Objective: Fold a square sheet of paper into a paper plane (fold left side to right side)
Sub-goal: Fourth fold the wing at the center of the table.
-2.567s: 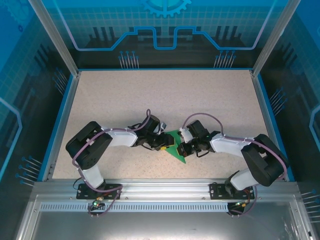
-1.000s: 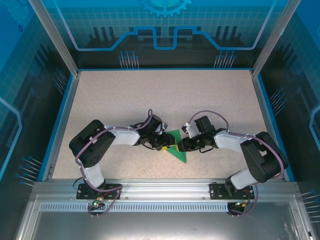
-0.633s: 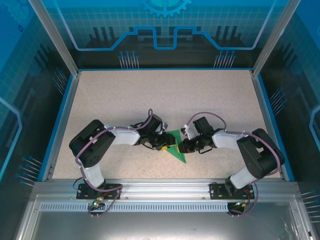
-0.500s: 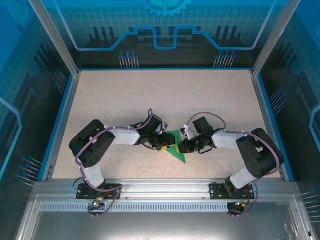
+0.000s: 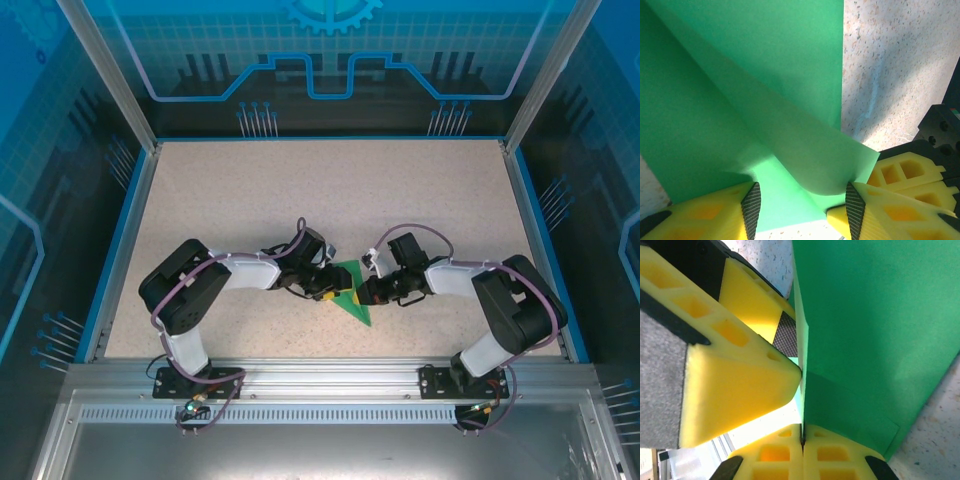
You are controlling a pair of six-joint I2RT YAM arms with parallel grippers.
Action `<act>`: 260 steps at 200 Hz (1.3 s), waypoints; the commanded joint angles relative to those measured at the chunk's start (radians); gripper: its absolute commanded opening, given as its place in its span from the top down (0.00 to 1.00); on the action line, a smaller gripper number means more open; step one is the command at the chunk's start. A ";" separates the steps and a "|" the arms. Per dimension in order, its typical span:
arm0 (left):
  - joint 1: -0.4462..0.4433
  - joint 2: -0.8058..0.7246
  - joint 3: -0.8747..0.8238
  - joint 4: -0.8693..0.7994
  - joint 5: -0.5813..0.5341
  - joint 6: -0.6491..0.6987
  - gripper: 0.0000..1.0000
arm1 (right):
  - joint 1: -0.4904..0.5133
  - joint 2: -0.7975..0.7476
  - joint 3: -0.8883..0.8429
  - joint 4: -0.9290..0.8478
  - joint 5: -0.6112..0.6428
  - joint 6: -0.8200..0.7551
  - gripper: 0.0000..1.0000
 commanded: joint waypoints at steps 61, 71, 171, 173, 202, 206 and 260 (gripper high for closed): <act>-0.007 0.072 0.010 -0.087 -0.074 0.019 0.45 | -0.042 0.081 0.006 0.022 -0.095 0.001 0.97; -0.007 0.073 0.012 -0.092 -0.074 0.019 0.46 | -0.041 0.079 0.007 0.021 -0.096 0.002 0.96; -0.007 0.085 0.025 -0.115 -0.081 0.027 0.46 | -0.063 0.013 0.010 0.000 -0.127 0.000 0.83; -0.007 0.086 0.025 -0.115 -0.080 0.027 0.45 | -0.064 0.012 0.010 -0.001 -0.128 0.000 0.83; -0.007 0.084 0.025 -0.116 -0.080 0.028 0.46 | -0.077 -0.012 0.013 -0.022 -0.150 -0.005 0.80; -0.007 0.085 0.025 -0.117 -0.080 0.027 0.46 | -0.081 -0.017 0.012 -0.030 -0.147 -0.008 0.79; -0.007 0.083 0.029 -0.117 -0.080 0.028 0.46 | -0.145 -0.025 0.008 -0.036 -0.175 -0.003 0.76</act>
